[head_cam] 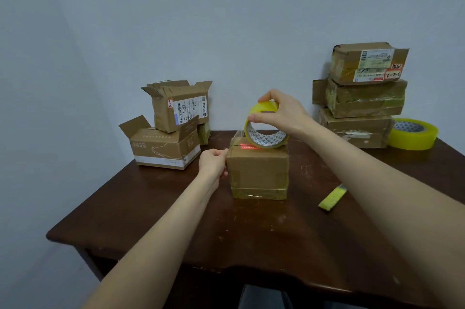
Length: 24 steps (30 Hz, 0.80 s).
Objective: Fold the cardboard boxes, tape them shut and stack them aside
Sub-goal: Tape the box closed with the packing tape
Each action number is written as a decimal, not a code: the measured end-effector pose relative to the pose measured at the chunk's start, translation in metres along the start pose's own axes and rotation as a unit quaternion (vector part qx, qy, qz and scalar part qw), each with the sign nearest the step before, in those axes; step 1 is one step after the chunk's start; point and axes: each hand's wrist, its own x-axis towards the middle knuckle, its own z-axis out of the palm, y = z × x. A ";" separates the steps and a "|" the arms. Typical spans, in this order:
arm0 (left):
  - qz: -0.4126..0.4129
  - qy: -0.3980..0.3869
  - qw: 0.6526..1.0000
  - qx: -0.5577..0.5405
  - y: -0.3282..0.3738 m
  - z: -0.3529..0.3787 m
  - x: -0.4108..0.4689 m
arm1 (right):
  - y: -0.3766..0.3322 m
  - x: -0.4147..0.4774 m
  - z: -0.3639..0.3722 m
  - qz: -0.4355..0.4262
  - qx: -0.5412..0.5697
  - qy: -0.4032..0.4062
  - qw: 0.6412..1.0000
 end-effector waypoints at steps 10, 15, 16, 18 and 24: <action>0.224 -0.002 0.967 0.120 0.016 -0.004 -0.013 | 0.010 -0.002 0.002 0.000 0.016 0.010 1.000; 0.319 -0.082 0.870 0.368 0.025 0.024 -0.038 | 0.018 -0.006 -0.004 0.020 0.103 0.001 0.994; 0.335 -0.056 0.847 0.409 0.021 0.025 -0.037 | 0.022 -0.009 -0.005 0.038 0.137 0.005 0.990; 0.384 -0.006 0.785 0.486 0.013 0.025 -0.032 | 0.032 -0.016 -0.007 0.084 0.202 0.020 0.976; 0.434 -0.015 0.730 0.528 0.012 0.022 -0.026 | 0.035 -0.028 -0.014 0.078 0.215 0.050 0.972</action>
